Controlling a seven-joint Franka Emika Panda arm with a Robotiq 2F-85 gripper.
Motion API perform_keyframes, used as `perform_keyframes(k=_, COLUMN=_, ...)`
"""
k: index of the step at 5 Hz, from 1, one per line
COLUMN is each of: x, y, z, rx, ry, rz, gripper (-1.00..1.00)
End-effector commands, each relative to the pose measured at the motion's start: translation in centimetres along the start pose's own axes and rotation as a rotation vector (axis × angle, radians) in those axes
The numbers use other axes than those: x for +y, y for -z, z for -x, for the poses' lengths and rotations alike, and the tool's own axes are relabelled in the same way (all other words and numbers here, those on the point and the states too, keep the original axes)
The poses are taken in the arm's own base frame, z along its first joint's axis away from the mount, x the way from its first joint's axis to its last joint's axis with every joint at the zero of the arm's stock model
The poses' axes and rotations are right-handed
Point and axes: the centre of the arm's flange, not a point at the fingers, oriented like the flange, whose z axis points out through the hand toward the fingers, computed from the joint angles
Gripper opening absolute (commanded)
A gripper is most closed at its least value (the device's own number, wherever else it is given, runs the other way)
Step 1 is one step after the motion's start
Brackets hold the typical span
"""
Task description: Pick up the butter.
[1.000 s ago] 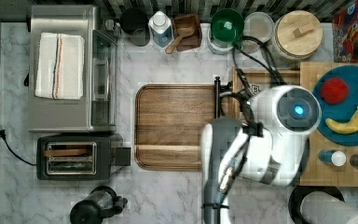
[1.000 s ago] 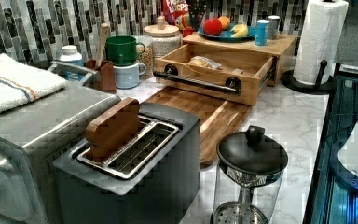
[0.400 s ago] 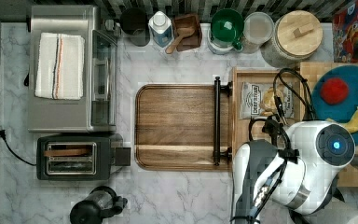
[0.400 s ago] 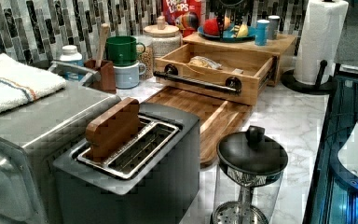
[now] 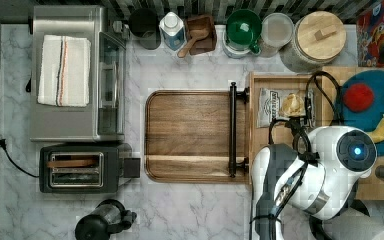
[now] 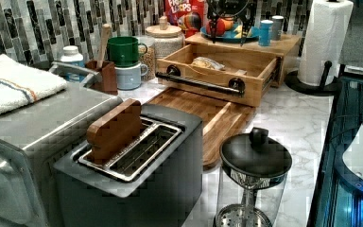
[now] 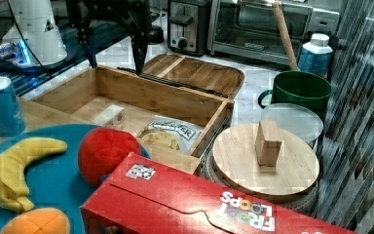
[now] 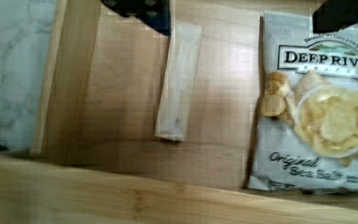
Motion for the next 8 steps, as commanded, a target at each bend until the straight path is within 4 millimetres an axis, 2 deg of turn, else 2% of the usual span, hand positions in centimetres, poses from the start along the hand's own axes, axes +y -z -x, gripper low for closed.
perform_keyframes(k=1, x=2.5, y=-3.6, z=-1.8, rx=-0.003, ry=-0.125, rz=0.012, gripper=1.00)
perform_keyframes(k=2, x=2.9, y=-5.1, z=-2.4, rx=-0.028, ry=-0.124, rz=-0.007, gripper=1.00)
perform_keyframes(k=3, x=2.9, y=-6.3, z=-5.1, rx=-0.055, ry=-0.127, rz=-0.010, gripper=1.00)
perform_keyframes(k=4, x=3.7, y=-8.8, z=-4.8, rx=-0.048, ry=-0.125, rz=-0.049, gripper=1.00)
perform_keyframes(k=5, x=4.6, y=-10.6, z=-4.3, rx=-0.051, ry=-0.138, rz=-0.074, gripper=1.00)
perform_keyframes(k=6, x=5.2, y=-11.4, z=-3.5, rx=-0.037, ry=-0.137, rz=-0.096, gripper=1.00)
perform_keyframes(k=7, x=5.0, y=-10.4, z=-3.0, rx=-0.061, ry=-0.166, rz=-0.064, gripper=-1.00)
perform_keyframes(k=8, x=5.4, y=-10.0, z=-1.7, rx=-0.004, ry=-0.139, rz=-0.079, gripper=-1.00)
